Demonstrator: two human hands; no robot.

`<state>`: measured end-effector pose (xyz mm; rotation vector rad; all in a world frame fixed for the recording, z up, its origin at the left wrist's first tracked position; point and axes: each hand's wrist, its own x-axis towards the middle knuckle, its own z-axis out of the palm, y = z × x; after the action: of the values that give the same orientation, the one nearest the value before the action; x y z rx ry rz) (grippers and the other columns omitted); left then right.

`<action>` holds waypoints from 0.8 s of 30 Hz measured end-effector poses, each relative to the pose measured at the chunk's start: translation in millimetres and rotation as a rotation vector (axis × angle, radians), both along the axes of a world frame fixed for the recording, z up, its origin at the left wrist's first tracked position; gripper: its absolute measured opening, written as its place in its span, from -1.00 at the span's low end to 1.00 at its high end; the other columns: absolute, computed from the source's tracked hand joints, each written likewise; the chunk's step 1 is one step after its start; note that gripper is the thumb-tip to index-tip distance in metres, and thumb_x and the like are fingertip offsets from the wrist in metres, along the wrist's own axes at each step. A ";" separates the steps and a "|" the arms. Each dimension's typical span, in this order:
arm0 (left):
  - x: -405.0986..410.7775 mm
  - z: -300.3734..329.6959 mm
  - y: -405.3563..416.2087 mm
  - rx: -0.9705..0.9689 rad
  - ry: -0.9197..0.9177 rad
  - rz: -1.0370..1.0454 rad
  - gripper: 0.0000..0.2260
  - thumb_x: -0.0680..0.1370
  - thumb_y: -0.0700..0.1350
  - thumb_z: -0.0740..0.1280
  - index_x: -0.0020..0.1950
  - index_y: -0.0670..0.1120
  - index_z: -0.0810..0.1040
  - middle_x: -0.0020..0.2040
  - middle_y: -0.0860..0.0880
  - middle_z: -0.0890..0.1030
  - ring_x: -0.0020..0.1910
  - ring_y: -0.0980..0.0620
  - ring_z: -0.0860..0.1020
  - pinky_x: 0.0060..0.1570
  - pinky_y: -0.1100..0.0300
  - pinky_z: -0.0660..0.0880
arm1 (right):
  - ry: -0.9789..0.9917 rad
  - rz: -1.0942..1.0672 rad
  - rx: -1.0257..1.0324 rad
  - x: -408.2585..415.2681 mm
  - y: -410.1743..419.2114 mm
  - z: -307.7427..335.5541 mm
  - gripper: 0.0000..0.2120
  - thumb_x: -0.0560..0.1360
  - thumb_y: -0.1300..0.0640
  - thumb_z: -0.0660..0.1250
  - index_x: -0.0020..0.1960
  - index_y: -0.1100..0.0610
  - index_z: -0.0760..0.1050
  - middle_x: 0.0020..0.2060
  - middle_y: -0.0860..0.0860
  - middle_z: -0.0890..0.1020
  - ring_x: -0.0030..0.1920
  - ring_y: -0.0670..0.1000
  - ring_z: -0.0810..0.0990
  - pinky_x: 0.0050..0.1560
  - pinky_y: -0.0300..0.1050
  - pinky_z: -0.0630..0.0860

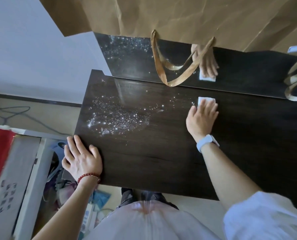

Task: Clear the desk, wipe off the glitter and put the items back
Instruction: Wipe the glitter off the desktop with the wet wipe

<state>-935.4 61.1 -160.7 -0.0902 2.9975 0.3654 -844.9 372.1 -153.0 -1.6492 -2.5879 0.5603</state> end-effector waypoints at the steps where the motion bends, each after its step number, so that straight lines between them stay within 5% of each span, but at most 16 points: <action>1: -0.2 0.6 0.3 -0.005 -0.004 -0.005 -0.45 0.47 0.06 -0.03 0.45 -0.09 0.13 0.50 -0.09 0.14 0.42 -0.14 0.13 0.28 -0.16 0.11 | 0.021 0.109 -0.002 -16.9 -15.8 -0.5 -0.50 0.59 0.04 -0.02 0.47 0.23 0.08 0.47 0.27 0.03 0.47 0.26 -0.04 0.43 0.17 -0.10; 6: -1.6 1.5 0.0 -0.007 -0.020 -0.010 -0.44 0.47 0.07 -0.05 0.46 -0.07 0.11 0.50 -0.08 0.12 0.43 -0.12 0.12 0.30 -0.15 0.12 | 0.088 0.797 -0.054 -18.8 -117.2 5.0 -0.48 0.50 -0.05 -0.10 0.41 0.12 0.18 0.46 0.21 0.15 0.46 0.23 0.07 0.43 0.15 0.02; 9: -1.5 0.6 -0.3 -0.002 -0.024 0.002 -0.42 0.46 0.08 -0.05 0.46 -0.07 0.12 0.50 -0.08 0.12 0.43 -0.11 0.12 0.30 -0.14 0.11 | 0.092 0.647 0.075 4.7 -70.6 -0.6 -0.58 0.51 0.05 0.00 0.33 0.13 0.28 0.38 0.25 0.32 0.37 0.29 0.28 0.29 0.24 0.26; 12: -0.9 -0.5 0.2 -0.020 -0.029 -0.001 -0.43 0.47 0.07 -0.05 0.47 -0.07 0.11 0.50 -0.09 0.12 0.43 -0.11 0.12 0.30 -0.15 0.11 | -0.032 0.258 0.068 4.3 -2.7 0.2 -0.55 0.58 0.10 0.01 0.42 0.25 0.20 0.42 0.33 0.17 0.42 0.33 0.14 0.38 0.26 0.09; 15: -1.6 -1.3 0.6 -0.022 -0.023 0.002 -0.44 0.47 0.07 -0.03 0.46 -0.08 0.11 0.50 -0.09 0.12 0.43 -0.11 0.13 0.30 -0.15 0.10 | -0.007 0.104 -0.002 -36.0 4.1 3.4 -0.53 0.59 0.10 0.01 0.46 0.24 0.11 0.46 0.29 0.05 0.46 0.27 -0.02 0.44 0.17 -0.08; 21: -1.6 0.7 0.6 -0.013 -0.012 -0.003 -0.44 0.47 0.06 -0.01 0.46 -0.08 0.13 0.49 -0.10 0.15 0.42 -0.11 0.15 0.29 -0.16 0.11 | 0.102 0.598 -0.010 -97.5 -78.8 0.9 -0.57 0.59 0.09 0.03 0.43 0.15 0.15 0.48 0.19 0.06 0.48 0.19 -0.02 0.43 0.11 -0.09; 24: -1.7 0.1 1.1 -0.013 -0.020 -0.015 -0.43 0.47 0.07 -0.01 0.46 -0.07 0.11 0.50 -0.09 0.14 0.42 -0.11 0.14 0.29 -0.16 0.11 | 0.064 0.625 0.009 -63.1 -55.8 -0.1 -0.57 0.60 0.09 -0.01 0.46 0.09 0.11 0.50 0.12 0.05 0.49 0.13 -0.02 0.44 0.10 -0.10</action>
<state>-937.1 62.1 -160.6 -0.0718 2.9794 0.3413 -907.9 316.2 -153.1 -0.7689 -3.0217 0.5949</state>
